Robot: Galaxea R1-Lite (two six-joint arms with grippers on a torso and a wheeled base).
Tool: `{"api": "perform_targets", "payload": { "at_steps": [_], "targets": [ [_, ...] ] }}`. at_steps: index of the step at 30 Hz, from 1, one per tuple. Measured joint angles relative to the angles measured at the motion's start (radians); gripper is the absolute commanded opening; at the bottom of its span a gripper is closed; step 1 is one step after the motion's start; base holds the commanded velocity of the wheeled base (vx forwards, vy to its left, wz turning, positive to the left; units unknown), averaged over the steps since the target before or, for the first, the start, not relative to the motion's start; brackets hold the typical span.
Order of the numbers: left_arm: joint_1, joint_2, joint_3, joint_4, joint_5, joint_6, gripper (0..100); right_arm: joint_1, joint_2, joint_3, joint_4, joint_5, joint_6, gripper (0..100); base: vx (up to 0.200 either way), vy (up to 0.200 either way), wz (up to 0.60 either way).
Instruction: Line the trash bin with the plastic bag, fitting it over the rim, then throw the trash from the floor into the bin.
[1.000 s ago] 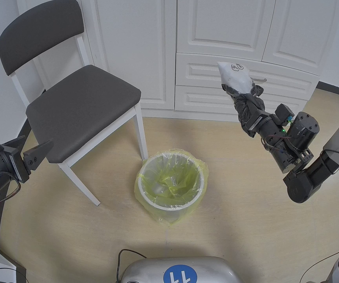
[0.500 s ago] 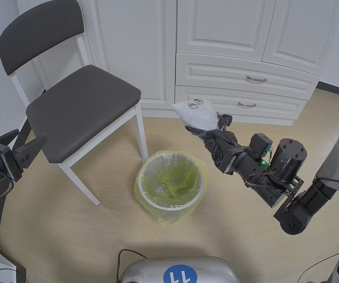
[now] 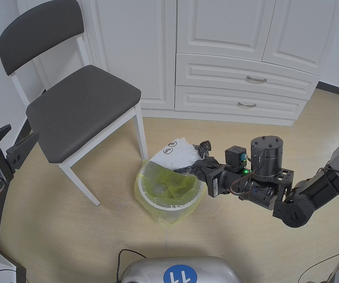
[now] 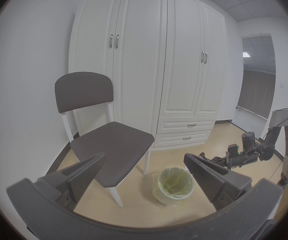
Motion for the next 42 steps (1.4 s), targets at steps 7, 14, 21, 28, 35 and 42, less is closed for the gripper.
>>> {"api": "perform_targets", "payload": {
  "at_steps": [7,14,21,28,35,42],
  "targets": [
    [0.007,0.022,0.019,-0.002,-0.004,0.01,100,0.017,0.019,-0.063,0.071,-0.039,-0.035,0,0.0,0.0,0.0],
    [0.007,0.058,0.024,-0.004,-0.004,0.013,100,0.02,0.095,-0.085,0.086,-0.07,0.016,0,0.0,0.0,0.0],
    [0.007,0.088,0.027,-0.004,0.0,0.013,100,0.023,0.154,-0.211,0.285,-0.088,0.115,0,0.0,0.0,0.0],
    [0.007,0.111,0.029,-0.003,0.004,0.013,100,0.038,0.19,-0.4,0.524,-0.107,0.252,0,0.0,0.0,0.0],
    [0.007,0.131,0.03,-0.003,0.004,0.013,100,0.054,0.248,-0.573,0.755,-0.17,0.361,0,0.0,0.0,0.0],
    [0.007,0.147,0.031,-0.006,0.023,0.02,100,0.064,0.313,-0.714,0.893,-0.189,0.446,0,0.0,0.0,0.0]
  ]
}}
